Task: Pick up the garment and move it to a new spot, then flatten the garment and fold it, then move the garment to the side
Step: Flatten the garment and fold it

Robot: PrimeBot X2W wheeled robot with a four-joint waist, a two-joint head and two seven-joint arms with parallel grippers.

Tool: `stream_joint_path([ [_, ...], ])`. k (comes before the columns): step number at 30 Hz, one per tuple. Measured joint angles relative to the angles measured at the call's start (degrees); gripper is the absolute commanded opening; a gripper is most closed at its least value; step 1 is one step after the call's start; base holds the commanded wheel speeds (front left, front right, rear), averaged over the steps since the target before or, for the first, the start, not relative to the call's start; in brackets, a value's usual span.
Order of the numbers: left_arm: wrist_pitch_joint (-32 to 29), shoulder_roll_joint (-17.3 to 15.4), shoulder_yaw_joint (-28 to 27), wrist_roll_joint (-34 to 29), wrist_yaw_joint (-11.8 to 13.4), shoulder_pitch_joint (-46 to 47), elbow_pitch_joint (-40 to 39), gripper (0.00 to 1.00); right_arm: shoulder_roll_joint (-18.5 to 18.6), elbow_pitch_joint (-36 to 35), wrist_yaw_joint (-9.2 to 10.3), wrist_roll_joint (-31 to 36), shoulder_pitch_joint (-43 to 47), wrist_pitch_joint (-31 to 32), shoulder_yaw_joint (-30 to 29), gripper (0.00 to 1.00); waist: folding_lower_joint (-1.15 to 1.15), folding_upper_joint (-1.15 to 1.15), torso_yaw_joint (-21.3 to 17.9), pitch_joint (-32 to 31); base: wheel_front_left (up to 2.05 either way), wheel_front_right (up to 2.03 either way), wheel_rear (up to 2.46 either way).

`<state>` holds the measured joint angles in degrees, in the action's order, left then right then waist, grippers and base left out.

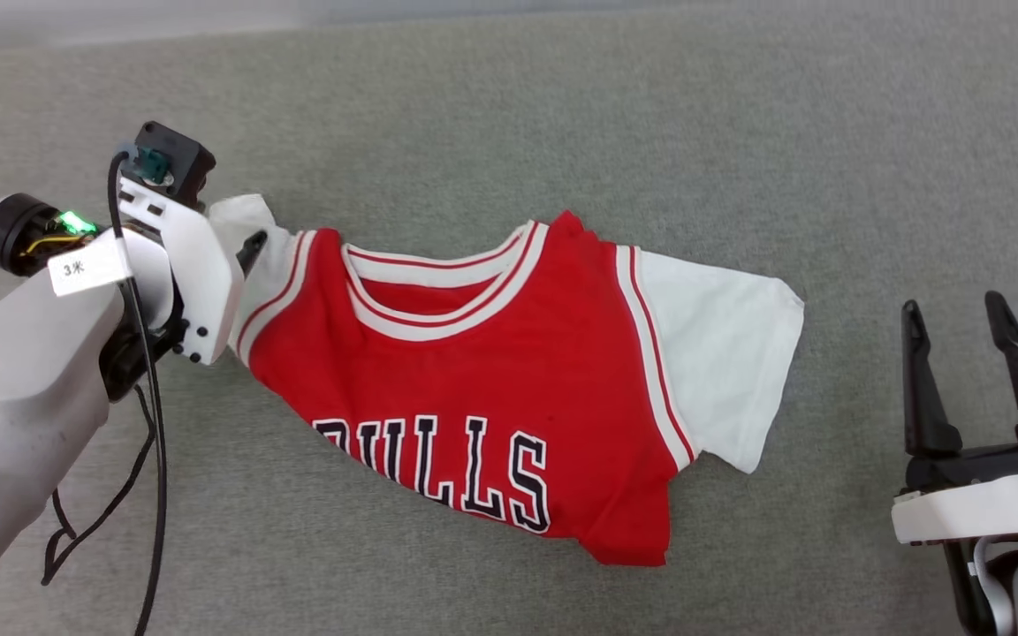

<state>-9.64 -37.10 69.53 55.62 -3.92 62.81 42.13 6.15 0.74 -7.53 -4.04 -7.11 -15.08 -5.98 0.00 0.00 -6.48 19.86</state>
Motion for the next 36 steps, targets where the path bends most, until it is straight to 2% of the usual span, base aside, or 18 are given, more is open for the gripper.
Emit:
stream_joint_path([
  [4, 5.9, 0.3, -0.9, -1.1, 1.7, -0.1, -0.4, 1.00, 1.5, 0.0, 0.00, -0.1, 0.1, 0.0, -0.3, 1.00, 0.00, 0.00, 1.3, -2.5, 0.00, 0.00, 0.00],
  [8, 12.3, 0.1, -2.4, -1.6, 4.5, -1.3, -2.3, 1.00, 3.6, -0.7, 0.00, -0.4, 0.0, 1.5, -0.2, 1.00, 0.00, 0.00, 2.7, -5.2, 0.00, 0.00, 0.00],
  [12, 18.2, -0.6, -3.6, -2.1, 8.6, -4.1, -5.5, 1.00, 6.9, -1.7, 0.00, -1.1, -0.9, 4.5, 0.7, 1.00, 0.00, 0.00, 4.2, -7.4, 0.00, 0.00, 0.00],
  [13, 20.7, -0.9, -4.1, -2.5, 10.8, -5.9, -7.2, 1.00, 8.6, -2.4, 0.00, -1.8, -1.8, 6.5, 1.4, 1.00, 0.00, 0.00, 4.9, -8.4, 0.00, 0.00, 0.00],
  [14, 20.7, -0.9, -4.1, -2.5, 10.8, -5.9, -7.2, 1.00, 8.6, -2.4, 0.00, -1.8, -1.8, 6.5, 1.4, 1.00, 0.00, 0.00, 4.9, -8.4, 0.00, 0.00, 0.00],
  [22, 24.5, -3.2, -8.9, -5.5, 21.0, -13.6, -17.7, 1.00, 18.9, -3.2, 0.00, -6.9, -6.7, 18.8, 8.9, 1.00, 0.00, 0.00, 7.7, -11.2, 0.00, 0.00, 0.00],
  [29, 24.7, -4.5, -20.3, -14.4, 30.5, -25.0, -31.2, 1.00, 27.3, -1.7, 0.00, -14.3, -12.1, 32.7, 18.2, 1.00, 0.00, 0.00, 9.9, -11.9, 0.00, 0.00, 0.00],
  [33, 24.7, -3.5, -27.2, -19.2, 33.8, -32.2, -36.9, 1.00, 31.7, 0.0, 0.00, -18.7, -15.4, 40.7, 22.8, 1.00, 0.00, 0.00, 10.9, -11.4, 0.00, 0.00, 0.00],
  [36, 24.7, -1.7, -31.8, -22.9, 34.9, -37.4, -39.7, 1.00, 33.9, 2.0, 0.00, -22.8, -17.5, 46.6, 26.2, 1.00, 0.00, 0.00, 11.8, -10.7, 0.00, 0.00, 0.00],
])
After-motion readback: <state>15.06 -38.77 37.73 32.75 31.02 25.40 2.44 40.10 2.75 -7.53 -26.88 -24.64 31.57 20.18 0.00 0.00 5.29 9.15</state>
